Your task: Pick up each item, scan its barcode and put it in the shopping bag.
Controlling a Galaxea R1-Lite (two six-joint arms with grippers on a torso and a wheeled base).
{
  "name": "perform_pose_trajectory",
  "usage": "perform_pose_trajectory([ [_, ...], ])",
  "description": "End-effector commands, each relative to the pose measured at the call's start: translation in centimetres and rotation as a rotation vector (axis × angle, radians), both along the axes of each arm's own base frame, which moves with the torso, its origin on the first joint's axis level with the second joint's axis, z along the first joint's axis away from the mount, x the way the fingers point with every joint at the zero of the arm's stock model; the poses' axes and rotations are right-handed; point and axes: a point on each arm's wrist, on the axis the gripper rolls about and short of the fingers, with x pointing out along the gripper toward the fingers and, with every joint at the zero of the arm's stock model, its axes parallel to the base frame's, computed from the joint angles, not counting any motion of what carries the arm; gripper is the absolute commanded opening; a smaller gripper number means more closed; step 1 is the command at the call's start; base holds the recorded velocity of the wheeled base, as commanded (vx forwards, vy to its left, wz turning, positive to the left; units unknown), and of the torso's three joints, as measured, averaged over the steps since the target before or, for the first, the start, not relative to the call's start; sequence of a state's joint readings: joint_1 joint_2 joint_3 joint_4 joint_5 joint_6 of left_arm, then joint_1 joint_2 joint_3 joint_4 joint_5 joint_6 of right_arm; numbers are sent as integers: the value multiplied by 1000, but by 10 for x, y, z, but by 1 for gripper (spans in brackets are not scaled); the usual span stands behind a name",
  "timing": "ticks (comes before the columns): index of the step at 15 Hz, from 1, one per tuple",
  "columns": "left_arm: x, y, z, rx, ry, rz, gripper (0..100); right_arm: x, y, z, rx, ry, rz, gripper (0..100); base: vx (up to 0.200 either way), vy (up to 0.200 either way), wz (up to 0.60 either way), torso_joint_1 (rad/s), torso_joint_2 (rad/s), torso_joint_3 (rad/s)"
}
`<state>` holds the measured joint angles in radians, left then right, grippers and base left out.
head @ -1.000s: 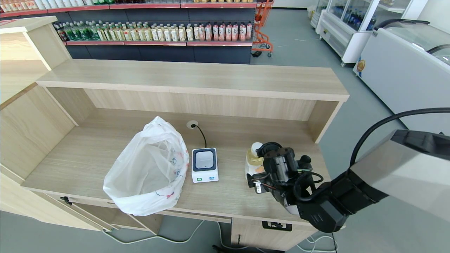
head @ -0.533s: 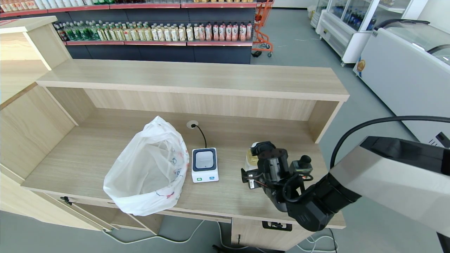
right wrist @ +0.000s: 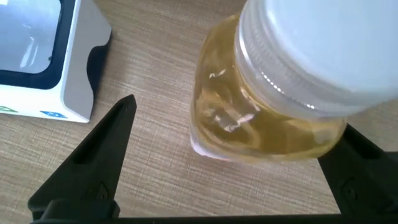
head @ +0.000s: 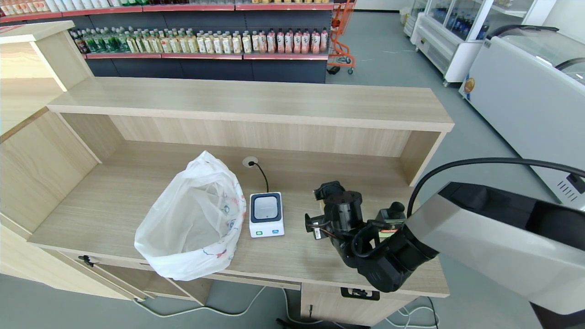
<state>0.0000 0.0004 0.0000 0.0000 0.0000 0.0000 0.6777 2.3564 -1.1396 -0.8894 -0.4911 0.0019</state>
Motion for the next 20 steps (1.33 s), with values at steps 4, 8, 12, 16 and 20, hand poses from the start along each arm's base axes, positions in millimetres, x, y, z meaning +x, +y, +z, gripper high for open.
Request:
perform_pose_trajectory([
  [4,0,0,0,0,0,0,100,12,7,-12,-20,-6,6,100,0,0,0,0,0,0],
  [8,0,0,0,0,0,0,100,20,9,-17,-17,-15,1,100,0,0,0,0,0,0],
  [12,0,0,0,0,0,0,100,25,5,-15,9,-27,13,0,0,0,0,0,0,0],
  [16,0,0,0,0,0,0,100,30,-1,-16,3,-21,5,0,0,0,0,0,0,0],
  [20,0,0,0,0,-2,0,100,30,-5,-14,4,-25,-4,0,0,0,0,0,0,0],
])
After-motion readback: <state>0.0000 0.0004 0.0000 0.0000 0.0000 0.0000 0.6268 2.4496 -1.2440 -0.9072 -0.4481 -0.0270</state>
